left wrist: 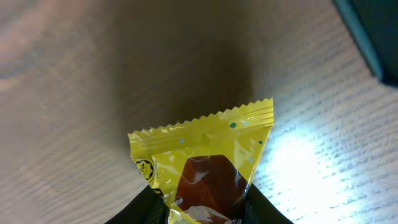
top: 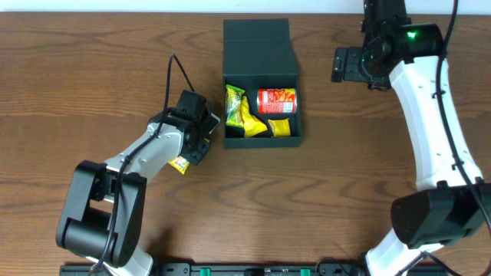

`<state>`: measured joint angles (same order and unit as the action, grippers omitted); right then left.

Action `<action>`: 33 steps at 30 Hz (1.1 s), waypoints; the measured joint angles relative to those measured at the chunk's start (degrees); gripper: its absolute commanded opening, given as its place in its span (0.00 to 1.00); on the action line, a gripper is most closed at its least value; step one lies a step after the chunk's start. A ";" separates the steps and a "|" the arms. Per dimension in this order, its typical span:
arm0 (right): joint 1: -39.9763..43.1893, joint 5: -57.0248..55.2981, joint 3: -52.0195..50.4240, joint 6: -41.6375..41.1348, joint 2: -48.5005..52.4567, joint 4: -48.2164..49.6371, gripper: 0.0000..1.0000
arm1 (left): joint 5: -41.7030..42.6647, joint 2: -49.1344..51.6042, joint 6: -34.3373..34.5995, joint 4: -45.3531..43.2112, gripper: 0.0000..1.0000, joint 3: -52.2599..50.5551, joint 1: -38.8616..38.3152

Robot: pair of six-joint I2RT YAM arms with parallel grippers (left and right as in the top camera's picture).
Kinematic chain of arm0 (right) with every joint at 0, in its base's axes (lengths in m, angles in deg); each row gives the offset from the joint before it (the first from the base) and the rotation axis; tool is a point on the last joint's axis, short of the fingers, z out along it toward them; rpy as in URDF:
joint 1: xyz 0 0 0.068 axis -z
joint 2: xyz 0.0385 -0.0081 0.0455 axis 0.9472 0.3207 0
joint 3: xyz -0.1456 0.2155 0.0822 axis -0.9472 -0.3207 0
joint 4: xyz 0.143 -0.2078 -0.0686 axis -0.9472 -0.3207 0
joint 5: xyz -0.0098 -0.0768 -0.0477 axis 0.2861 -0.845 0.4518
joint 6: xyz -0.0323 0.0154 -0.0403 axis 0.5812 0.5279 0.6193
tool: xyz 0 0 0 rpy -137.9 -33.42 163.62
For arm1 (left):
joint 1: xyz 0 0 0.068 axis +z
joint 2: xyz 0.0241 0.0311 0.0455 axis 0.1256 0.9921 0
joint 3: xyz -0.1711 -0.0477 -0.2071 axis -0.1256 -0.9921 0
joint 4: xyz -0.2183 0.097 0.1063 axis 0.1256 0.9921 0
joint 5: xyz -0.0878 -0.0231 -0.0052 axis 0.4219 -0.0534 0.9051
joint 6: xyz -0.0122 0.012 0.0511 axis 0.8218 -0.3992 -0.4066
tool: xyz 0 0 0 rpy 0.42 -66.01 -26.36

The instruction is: Pack container

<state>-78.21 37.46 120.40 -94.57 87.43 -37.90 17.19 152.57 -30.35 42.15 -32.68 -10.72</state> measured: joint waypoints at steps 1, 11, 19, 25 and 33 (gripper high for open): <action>0.00 0.02 0.00 0.00 0.00 0.02 0.99 | -0.09 0.02 0.13 0.31 0.30 0.76 0.00; 0.00 0.00 0.00 0.00 0.00 0.20 0.99 | -0.26 0.04 3.98 4.50 0.27 12.11 0.00; 0.00 0.00 0.00 0.00 0.00 0.63 0.99 | -0.42 0.04 15.34 6.91 0.25 20.09 0.00; 0.00 0.00 0.00 0.00 0.00 0.63 0.99 | -0.26 0.04 28.81 5.64 0.24 21.46 -0.02; 0.00 0.02 0.00 0.00 0.00 0.63 0.99 | -0.61 0.04 38.29 -0.44 0.24 21.51 -2.97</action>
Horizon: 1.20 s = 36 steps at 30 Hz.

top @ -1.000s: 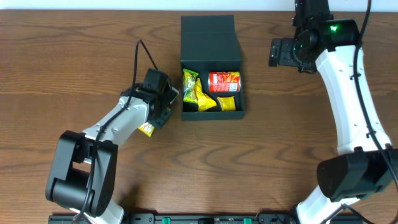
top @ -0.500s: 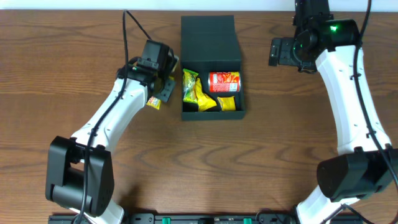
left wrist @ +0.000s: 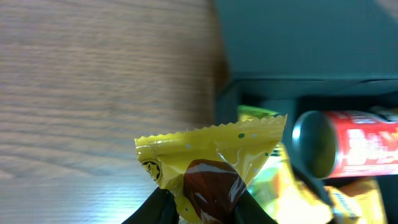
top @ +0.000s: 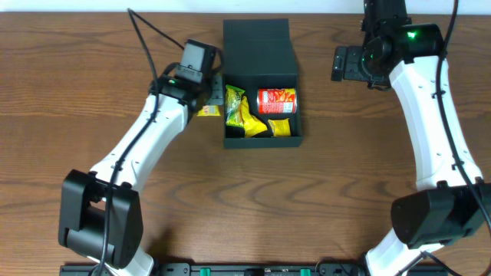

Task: Pack container
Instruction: 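Lower the Apollo packet into the box and open the left gripper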

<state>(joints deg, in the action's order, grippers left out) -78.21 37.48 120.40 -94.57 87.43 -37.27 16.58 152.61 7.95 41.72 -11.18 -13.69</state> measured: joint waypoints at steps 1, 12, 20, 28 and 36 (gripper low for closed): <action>0.00 -0.02 0.00 0.00 0.00 -0.02 0.99 | -0.22 0.00 0.39 -0.57 0.24 0.00 -0.72; 0.00 -0.07 0.00 0.02 0.00 -0.22 0.99 | -7.80 0.00 3.58 -4.72 0.25 0.00 -9.25; 0.00 -0.33 0.00 0.11 0.00 -0.44 0.99 | -9.66 2.97 8.70 -6.19 0.25 0.00 -11.15; 0.00 -1.64 0.00 0.90 0.00 -0.66 0.99 | -9.40 6.34 10.03 -10.99 0.25 0.00 -13.09; 0.00 -2.34 0.00 1.18 0.00 0.00 0.99 | -9.40 6.71 9.27 -11.13 0.40 0.00 -13.55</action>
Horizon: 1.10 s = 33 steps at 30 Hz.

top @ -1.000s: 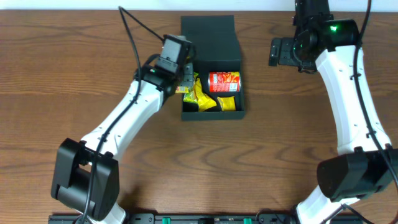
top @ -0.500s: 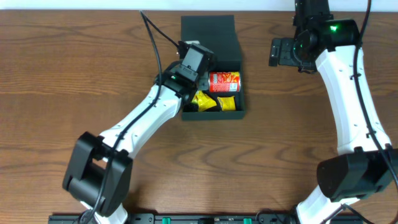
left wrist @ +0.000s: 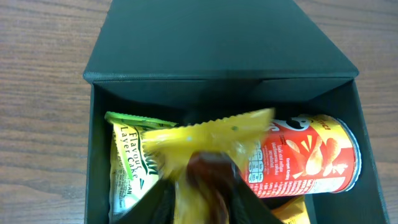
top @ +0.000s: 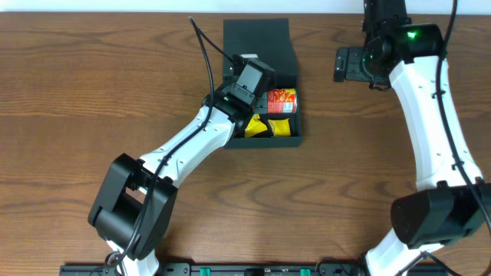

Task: Pack container
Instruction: 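Lower the Apollo packet into the box and open the left gripper, then raise the left arm up and away from the box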

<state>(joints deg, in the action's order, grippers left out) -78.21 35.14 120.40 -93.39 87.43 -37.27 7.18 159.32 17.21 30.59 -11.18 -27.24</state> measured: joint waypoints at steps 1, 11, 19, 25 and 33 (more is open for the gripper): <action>0.00 -0.11 0.00 0.20 0.00 0.11 0.99 | 0.11 0.04 -0.35 -0.02 0.40 0.00 0.00; 0.00 -0.92 0.00 1.38 0.00 0.57 0.99 | -0.96 1.22 -4.22 -5.44 0.54 0.13 0.07; 0.00 -1.14 0.00 1.14 0.00 0.87 0.99 | -13.11 -1.01 -18.95 -2.47 0.56 10.51 1.42; 0.00 -0.26 0.00 1.09 0.00 1.01 0.99 | -16.98 -6.40 -20.22 9.29 0.95 19.17 4.20; 0.00 6.49 0.00 2.14 0.00 1.07 0.99 | -17.57 -13.94 -29.14 27.28 0.95 19.80 4.35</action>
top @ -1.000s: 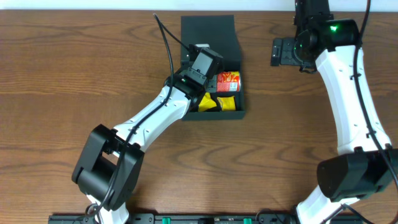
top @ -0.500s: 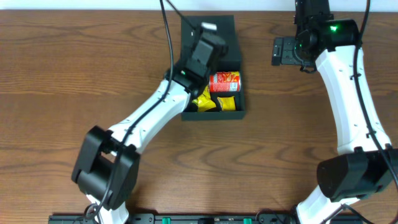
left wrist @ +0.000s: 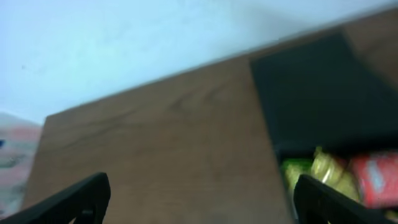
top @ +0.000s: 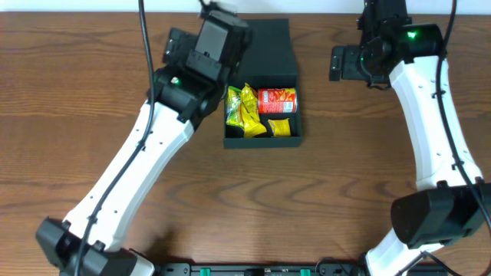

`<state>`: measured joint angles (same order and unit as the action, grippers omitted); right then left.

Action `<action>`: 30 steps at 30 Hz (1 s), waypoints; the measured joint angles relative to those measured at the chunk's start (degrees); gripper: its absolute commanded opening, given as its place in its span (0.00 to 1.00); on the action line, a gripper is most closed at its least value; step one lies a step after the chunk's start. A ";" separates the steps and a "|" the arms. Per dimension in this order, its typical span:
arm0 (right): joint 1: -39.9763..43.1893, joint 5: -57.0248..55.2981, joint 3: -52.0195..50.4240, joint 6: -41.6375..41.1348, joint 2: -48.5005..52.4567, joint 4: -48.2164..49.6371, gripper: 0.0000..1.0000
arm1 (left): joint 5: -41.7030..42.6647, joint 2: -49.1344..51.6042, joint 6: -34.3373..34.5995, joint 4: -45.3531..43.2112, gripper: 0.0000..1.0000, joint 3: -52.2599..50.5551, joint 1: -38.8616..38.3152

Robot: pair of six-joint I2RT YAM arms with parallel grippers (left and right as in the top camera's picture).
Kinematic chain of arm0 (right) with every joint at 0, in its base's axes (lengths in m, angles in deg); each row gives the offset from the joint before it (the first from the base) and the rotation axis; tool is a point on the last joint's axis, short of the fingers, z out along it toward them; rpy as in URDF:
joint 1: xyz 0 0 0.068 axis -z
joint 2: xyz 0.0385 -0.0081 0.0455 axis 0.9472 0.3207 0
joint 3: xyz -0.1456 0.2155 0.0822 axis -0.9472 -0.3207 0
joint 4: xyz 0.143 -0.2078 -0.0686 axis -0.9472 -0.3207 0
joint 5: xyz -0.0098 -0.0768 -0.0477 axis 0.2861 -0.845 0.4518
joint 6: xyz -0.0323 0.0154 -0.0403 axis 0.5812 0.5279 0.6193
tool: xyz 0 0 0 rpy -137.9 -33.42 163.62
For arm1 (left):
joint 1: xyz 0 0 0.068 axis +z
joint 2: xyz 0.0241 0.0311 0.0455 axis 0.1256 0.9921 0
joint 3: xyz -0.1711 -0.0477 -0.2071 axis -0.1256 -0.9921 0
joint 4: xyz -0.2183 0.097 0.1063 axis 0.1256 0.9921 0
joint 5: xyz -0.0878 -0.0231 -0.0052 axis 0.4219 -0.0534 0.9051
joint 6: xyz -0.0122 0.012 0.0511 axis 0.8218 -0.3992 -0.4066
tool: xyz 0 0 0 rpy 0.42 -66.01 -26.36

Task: Pack container
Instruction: 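Raise the left arm up and away from the box, then move both grippers inward toward the top corners of the box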

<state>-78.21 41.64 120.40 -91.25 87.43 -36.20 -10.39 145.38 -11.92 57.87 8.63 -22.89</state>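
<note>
The dark box [top: 261,46] stands open at the table's far middle, its lid flap lying back. Inside lie a green packet [top: 233,107], a yellow snack packet [top: 249,102], a red can [top: 277,98] and a small yellow packet [top: 281,126]. My left gripper [left wrist: 202,199] is open and empty, raised high over the table just left of the box [left wrist: 311,93]. In the blurred left wrist view its fingers [left wrist: 84,198] stand wide apart. My right gripper [top: 344,63] hovers right of the box; its jaws cannot be made out.
The brown wooden table [top: 92,153] stretches around the box. A pale wall [left wrist: 124,37] rises behind the table's far edge. My left arm [top: 146,161] crosses the left half and my right arm [top: 433,115] runs down the right side.
My left gripper has let go of the yellow snack packet, which now lies in the box between the green packet and the can. The gripper is open, raised and left of the box.
My left gripper was shut on the yellow packet low over the table, left of the box. Then it held the packet at the box's left wall, then over the box's inside. Now the packet lies in the box and the gripper is open. The right arm stayed put.
</note>
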 measured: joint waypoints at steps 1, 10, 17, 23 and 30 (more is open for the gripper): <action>0.00 0.70 0.00 0.13 0.00 0.00 0.99 | 1.29 -0.55 -0.57 1.70 0.95 0.00 0.48; 1.16 0.94 0.00 -5.51 0.02 0.39 0.99 | 27.39 -0.63 12.83 4.37 0.96 0.00 21.73; 5.40 0.83 0.00 -16.44 0.02 3.37 0.92 | 48.83 8.61 31.10 -1.62 0.80 0.09 37.29; 8.70 4.42 0.02 -22.53 1.79 10.99 0.89 | 61.44 20.55 39.47 -11.10 0.75 0.02 36.17; 10.88 21.35 0.22 -26.97 13.79 20.50 0.61 | 68.06 26.60 47.01 -18.03 0.30 0.02 31.26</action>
<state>-67.33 62.99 120.62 -118.22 101.22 -15.69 57.67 171.98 35.09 39.84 8.65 8.36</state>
